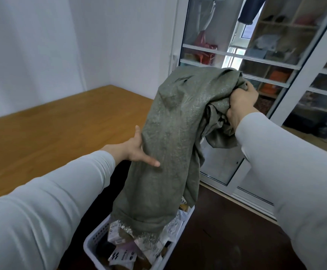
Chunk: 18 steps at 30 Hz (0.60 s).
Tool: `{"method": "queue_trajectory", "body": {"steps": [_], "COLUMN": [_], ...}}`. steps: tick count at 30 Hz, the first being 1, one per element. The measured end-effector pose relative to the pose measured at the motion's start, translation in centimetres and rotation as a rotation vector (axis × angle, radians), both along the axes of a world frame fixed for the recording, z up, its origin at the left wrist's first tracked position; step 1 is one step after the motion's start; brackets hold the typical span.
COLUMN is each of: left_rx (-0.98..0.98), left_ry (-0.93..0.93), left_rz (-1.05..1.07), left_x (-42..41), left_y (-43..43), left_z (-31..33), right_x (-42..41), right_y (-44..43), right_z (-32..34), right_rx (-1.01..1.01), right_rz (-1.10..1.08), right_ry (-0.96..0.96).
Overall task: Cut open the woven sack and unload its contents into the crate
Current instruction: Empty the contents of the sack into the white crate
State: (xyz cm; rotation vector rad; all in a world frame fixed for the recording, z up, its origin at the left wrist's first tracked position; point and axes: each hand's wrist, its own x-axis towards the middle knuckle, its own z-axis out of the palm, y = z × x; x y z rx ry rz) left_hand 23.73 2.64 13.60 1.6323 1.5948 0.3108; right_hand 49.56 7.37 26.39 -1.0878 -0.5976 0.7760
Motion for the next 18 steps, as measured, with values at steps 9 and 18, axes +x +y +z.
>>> {"method": "queue_trajectory", "body": {"steps": [9, 18], "left_rx": [0.169, 0.084], "left_ry": [0.003, -0.583], "left_rz": [-0.027, 0.187], "left_x": [5.3, 12.3], "left_y": [0.5, 1.8], "left_z": [3.6, 9.9], "right_x": [2.6, 6.8], "right_y": [-0.9, -1.9], "right_z": [3.3, 3.1], "right_rx": [0.054, 0.047], "right_rz": [-0.027, 0.095], "right_ry": [0.142, 0.178]}}
